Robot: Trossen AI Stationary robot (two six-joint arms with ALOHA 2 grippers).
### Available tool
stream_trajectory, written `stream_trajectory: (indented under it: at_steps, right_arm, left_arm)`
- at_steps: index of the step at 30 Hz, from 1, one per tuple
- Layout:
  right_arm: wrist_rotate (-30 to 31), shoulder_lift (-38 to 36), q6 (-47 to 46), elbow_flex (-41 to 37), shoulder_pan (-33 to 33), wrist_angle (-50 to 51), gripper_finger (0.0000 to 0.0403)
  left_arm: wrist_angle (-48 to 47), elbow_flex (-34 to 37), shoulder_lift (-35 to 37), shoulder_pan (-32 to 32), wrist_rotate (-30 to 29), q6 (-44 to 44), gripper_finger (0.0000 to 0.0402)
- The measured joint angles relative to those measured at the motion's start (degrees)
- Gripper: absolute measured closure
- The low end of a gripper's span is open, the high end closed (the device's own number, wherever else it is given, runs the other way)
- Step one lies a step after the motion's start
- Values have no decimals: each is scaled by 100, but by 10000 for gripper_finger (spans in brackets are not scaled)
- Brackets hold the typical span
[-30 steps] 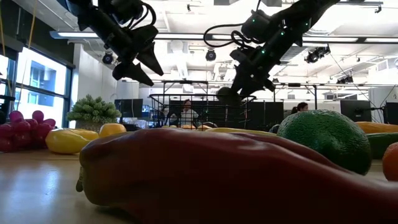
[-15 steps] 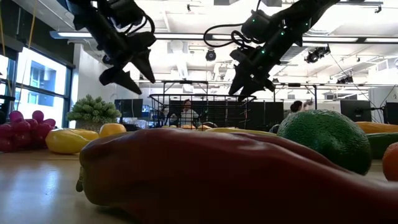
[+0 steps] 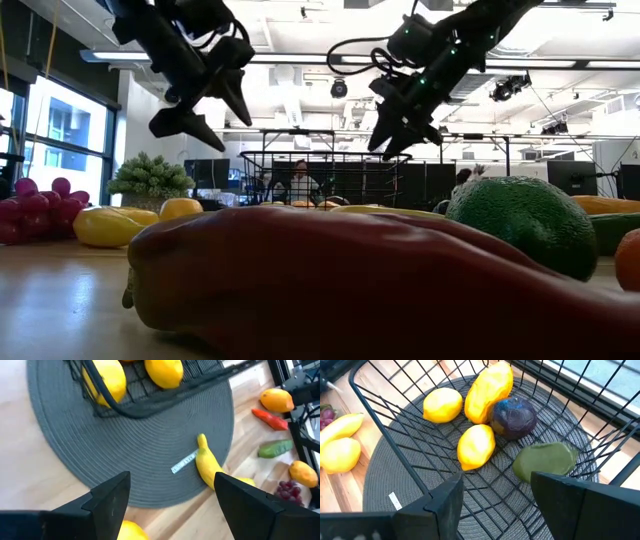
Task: Build produce basket
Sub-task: Put the yellow lemon into the black wire basket
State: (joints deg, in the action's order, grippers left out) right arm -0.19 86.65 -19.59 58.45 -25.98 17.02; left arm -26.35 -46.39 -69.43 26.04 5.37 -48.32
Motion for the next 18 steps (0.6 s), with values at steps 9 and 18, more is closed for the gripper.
stream_trajectory:
  at_steps: [9, 18]
  right_arm:
    - [0, -2, 37, 580, 0, 426, 190]
    - [0, -2, -61, 682, 13, 500, 190]
  left_arm:
    - [-136, 0, 0, -678, -499, -1014, 125]
    - [-765, 0, 0, -1287, -1272, -1836, 125]
